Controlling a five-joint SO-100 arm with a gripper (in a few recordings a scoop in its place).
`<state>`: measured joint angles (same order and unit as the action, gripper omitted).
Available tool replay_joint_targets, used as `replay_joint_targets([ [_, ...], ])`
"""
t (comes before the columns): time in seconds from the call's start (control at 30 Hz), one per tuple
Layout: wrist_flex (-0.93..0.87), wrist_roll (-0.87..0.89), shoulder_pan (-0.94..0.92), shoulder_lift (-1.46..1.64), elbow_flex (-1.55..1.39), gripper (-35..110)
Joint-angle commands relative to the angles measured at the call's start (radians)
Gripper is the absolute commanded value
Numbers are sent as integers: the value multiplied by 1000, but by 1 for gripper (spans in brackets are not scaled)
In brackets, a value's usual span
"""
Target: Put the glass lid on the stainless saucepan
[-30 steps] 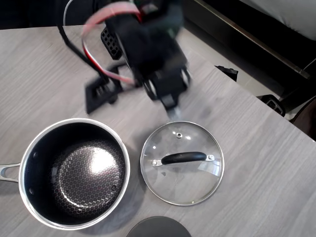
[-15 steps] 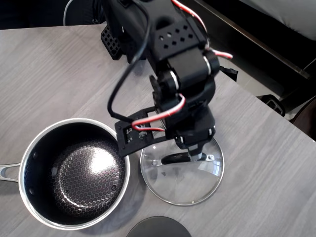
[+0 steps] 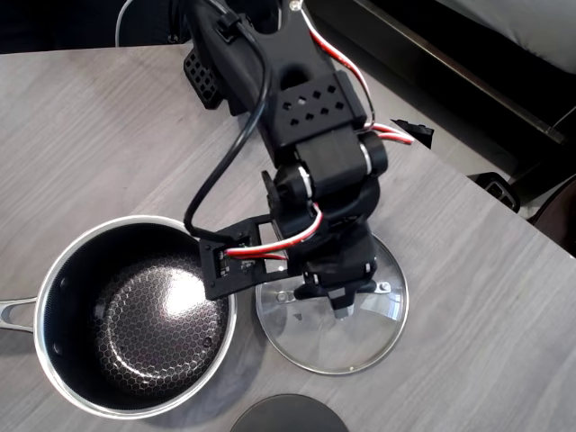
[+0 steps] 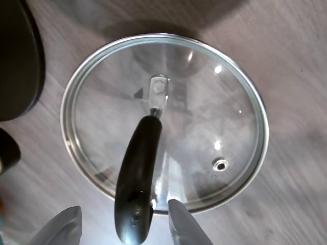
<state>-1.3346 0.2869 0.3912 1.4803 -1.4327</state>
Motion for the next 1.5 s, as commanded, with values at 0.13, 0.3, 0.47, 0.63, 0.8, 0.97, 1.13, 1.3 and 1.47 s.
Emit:
replay_joint_targets([
  [0.13, 26, 8, 20, -60, 58, 17],
  [0.3, -2, 8, 17, -129, 123, 5],
  [0.47, -143, 18, 21, -272, 313, 0],
  [0.63, -209, 23, 29, -282, 414, 0],
  [0.8, -258, 25, 55, -170, 491, 0],
  [0.97, -264, 29, 97, 29, 492, 0],
  [1.13, -272, 17, 72, 198, 492, 0],
  [1.3, -284, -6, -92, 276, 492, 0],
  [1.47, -316, -77, -299, 279, 492, 0],
])
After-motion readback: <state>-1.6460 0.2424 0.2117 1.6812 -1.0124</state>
